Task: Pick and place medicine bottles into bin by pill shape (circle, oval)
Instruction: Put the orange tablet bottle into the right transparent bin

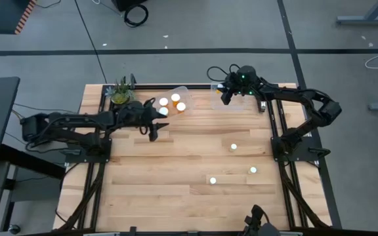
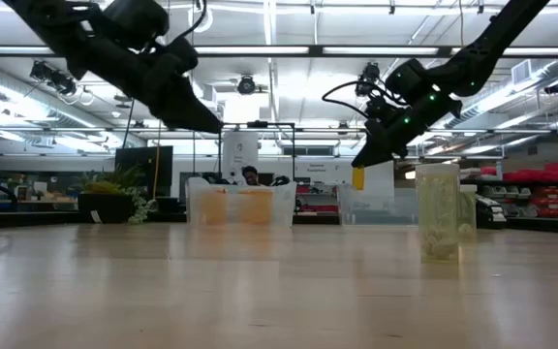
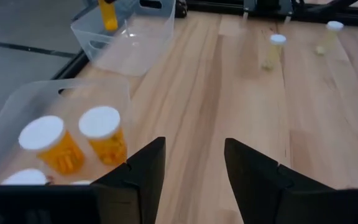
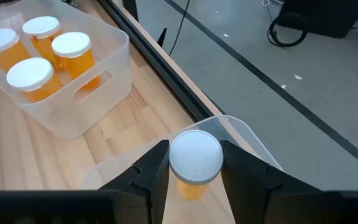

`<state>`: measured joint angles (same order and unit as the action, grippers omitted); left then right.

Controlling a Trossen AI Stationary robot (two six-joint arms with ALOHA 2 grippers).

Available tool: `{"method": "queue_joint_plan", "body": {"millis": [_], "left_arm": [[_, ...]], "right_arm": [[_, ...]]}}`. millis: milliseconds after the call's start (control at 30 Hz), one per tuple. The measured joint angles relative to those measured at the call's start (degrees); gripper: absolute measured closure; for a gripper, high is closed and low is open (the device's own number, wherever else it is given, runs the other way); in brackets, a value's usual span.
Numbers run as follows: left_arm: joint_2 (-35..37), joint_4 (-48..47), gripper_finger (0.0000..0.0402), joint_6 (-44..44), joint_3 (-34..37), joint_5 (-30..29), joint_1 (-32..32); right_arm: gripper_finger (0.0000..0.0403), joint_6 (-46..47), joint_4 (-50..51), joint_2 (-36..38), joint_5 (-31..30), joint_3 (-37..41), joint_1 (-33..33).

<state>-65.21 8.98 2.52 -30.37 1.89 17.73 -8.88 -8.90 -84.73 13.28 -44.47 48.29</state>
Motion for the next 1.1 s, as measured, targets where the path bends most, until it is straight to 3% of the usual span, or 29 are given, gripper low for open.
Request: {"method": "queue_joint_plan", "body": {"millis": [467, 800, 1100], "left_arm": [[16.8, 0.8, 0.0228, -3.4, 10.2, -0.1, 0.1], [27.2, 3.6, 0.0228, -6.6, 18.1, 0.0, 0.0], [35.9, 7.4, 0.0228, -9.9, 23.6, 0.4, -0.1]], "right_arm": [[0.0260, -0.1, 0.5, -0.5, -0.4, 0.0, -0.5], [0.0260, -0.4, -5.4, -9.3, -2.6, 0.0, -2.0], [0.0260, 0.0, -8.4, -12.7, -4.1, 0.0, -0.6]]}}
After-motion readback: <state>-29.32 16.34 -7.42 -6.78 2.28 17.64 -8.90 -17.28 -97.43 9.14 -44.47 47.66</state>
